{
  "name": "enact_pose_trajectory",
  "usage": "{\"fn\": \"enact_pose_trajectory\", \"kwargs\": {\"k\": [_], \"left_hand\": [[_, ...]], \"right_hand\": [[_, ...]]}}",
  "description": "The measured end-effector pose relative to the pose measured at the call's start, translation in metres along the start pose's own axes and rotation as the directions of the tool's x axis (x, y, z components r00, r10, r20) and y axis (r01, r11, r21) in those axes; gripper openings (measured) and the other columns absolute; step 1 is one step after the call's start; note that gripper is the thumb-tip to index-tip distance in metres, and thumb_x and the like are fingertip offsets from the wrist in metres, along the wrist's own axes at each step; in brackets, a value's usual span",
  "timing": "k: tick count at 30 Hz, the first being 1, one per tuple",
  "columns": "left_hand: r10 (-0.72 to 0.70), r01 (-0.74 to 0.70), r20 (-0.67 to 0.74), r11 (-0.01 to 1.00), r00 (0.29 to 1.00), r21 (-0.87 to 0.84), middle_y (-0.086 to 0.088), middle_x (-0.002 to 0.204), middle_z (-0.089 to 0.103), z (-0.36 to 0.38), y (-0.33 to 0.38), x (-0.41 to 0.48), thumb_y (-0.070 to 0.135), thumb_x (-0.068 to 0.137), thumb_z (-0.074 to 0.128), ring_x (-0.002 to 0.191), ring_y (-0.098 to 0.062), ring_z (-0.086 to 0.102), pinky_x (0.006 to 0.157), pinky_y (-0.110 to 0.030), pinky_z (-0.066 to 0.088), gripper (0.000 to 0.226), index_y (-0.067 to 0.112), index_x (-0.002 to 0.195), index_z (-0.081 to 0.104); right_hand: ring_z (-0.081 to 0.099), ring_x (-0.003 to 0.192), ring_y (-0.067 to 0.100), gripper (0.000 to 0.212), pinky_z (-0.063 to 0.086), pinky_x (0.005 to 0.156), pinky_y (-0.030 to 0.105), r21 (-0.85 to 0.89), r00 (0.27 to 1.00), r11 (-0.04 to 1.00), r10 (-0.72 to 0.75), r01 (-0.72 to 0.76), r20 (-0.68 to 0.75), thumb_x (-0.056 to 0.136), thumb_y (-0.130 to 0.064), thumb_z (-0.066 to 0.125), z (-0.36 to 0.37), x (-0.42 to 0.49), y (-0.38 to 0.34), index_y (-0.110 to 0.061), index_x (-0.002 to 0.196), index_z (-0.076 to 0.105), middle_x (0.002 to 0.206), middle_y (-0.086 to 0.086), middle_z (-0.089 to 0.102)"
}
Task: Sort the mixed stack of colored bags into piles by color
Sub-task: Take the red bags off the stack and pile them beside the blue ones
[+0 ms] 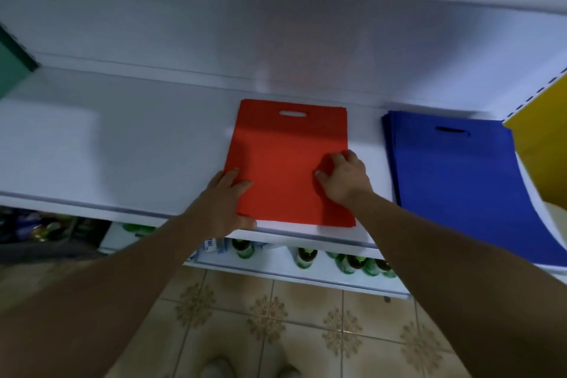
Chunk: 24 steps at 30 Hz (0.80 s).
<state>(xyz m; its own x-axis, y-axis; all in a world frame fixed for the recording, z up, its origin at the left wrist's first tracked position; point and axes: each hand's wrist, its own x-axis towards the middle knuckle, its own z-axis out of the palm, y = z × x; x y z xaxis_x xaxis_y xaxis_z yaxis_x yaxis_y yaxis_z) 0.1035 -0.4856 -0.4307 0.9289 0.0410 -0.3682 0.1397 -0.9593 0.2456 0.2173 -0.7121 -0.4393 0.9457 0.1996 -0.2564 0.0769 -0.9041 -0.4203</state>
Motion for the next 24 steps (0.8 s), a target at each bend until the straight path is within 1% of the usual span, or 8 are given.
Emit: {"fn": "enact_pose_trajectory", "kwargs": {"k": [4, 6, 8, 10, 12, 18, 21, 24], "left_hand": [[-0.024, 0.025, 0.026, 0.999, 0.999, -0.043, -0.005, 0.159, 0.004, -0.016, 0.007, -0.020, 0.053, 0.077, 0.068, 0.145, -0.029, 0.006, 0.117, -0.046, 0.017, 0.094, 0.023, 0.151, 0.017], [-0.008, 0.009, 0.010, 0.997, 1.000, -0.081, -0.004, 0.158, 0.013, -0.030, 0.011, -0.038, 0.049, 0.082, 0.065, 0.142, -0.025, 0.014, 0.117, -0.039, 0.018, 0.087, 0.021, 0.150, 0.019], [0.002, -0.001, 0.007, 0.989, 1.000, -0.146, -0.005, 0.155, 0.020, -0.046, 0.016, -0.061, 0.041, 0.089, 0.061, 0.141, -0.021, 0.019, 0.111, -0.028, 0.018, 0.076, 0.019, 0.150, 0.022], [0.020, -0.024, -0.019, 0.978, 1.000, -0.209, -0.005, 0.154, 0.024, -0.061, 0.018, -0.085, 0.038, 0.090, 0.060, 0.141, -0.019, 0.021, 0.109, -0.024, 0.019, 0.070, 0.019, 0.148, 0.026], [0.037, -0.049, -0.055, 0.971, 0.998, -0.235, -0.003, 0.157, 0.019, -0.074, 0.017, -0.112, 0.040, 0.090, 0.061, 0.143, -0.016, 0.018, 0.113, -0.026, 0.015, 0.070, 0.022, 0.148, 0.027], [0.100, -0.133, -0.173, 0.972, 0.980, -0.193, 0.001, 0.157, 0.020, -0.115, -0.013, -0.214, 0.041, 0.090, 0.059, 0.143, -0.014, 0.018, 0.114, -0.025, 0.014, 0.068, 0.024, 0.148, 0.028], [0.087, -0.136, -0.252, 0.973, 0.964, -0.184, 0.002, 0.155, 0.023, -0.145, -0.041, -0.271, 0.040, 0.089, 0.061, 0.142, -0.014, 0.023, 0.113, -0.024, 0.017, 0.068, 0.023, 0.147, 0.030], [0.069, -0.121, -0.324, 0.982, 0.944, -0.143, 0.002, 0.154, 0.027, -0.181, -0.074, -0.323, 0.041, 0.089, 0.060, 0.140, -0.015, 0.027, 0.110, -0.026, 0.022, 0.066, 0.023, 0.146, 0.031]], "right_hand": [[0.033, 0.133, 0.032, 0.057, 0.035, 0.108, 0.042, -0.019, 0.999, 1.000, -0.018, 0.018, 0.031, 0.093, -0.045, 0.050, -0.013, -0.020, -0.010, -0.015, 0.141, 0.040, 0.146, 0.012, 0.034], [0.043, 0.124, 0.032, 0.051, 0.041, 0.102, 0.040, 0.008, 0.999, 0.999, -0.048, 0.048, 0.024, 0.093, -0.043, 0.050, -0.022, -0.039, -0.021, -0.015, 0.136, 0.046, 0.137, 0.013, 0.045], [0.048, 0.119, 0.031, 0.047, 0.042, 0.097, 0.035, 0.065, 0.997, 0.995, -0.074, 0.074, -0.001, 0.094, -0.041, 0.051, -0.032, -0.063, -0.035, -0.015, 0.133, 0.049, 0.133, 0.013, 0.050], [0.049, 0.120, 0.032, 0.047, 0.040, 0.096, 0.033, 0.084, 0.994, 0.991, -0.107, 0.109, -0.026, 0.095, -0.039, 0.052, -0.041, -0.091, -0.052, -0.012, 0.133, 0.049, 0.133, 0.015, 0.050], [0.046, 0.124, 0.032, 0.051, 0.039, 0.098, 0.033, 0.063, 0.988, 0.986, -0.149, 0.152, -0.044, 0.095, -0.039, 0.052, -0.050, -0.122, -0.072, -0.010, 0.136, 0.046, 0.136, 0.015, 0.049], [0.040, 0.132, 0.029, 0.058, 0.035, 0.107, 0.036, -0.076, 0.950, 0.954, -0.297, 0.290, -0.095, 0.094, -0.043, 0.051, -0.088, -0.211, -0.164, -0.014, 0.143, 0.039, 0.145, 0.013, 0.043], [0.042, 0.131, 0.029, 0.060, 0.038, 0.105, 0.039, -0.112, 0.921, 0.928, -0.367, 0.354, -0.127, 0.095, -0.045, 0.050, -0.106, -0.255, -0.228, -0.015, 0.145, 0.037, 0.148, 0.011, 0.040], [0.037, 0.135, 0.026, 0.062, 0.034, 0.109, 0.037, -0.151, 0.884, 0.897, -0.438, 0.416, -0.166, 0.094, -0.048, 0.050, -0.120, -0.288, -0.291, -0.016, 0.146, 0.036, 0.150, 0.007, 0.038]]}}
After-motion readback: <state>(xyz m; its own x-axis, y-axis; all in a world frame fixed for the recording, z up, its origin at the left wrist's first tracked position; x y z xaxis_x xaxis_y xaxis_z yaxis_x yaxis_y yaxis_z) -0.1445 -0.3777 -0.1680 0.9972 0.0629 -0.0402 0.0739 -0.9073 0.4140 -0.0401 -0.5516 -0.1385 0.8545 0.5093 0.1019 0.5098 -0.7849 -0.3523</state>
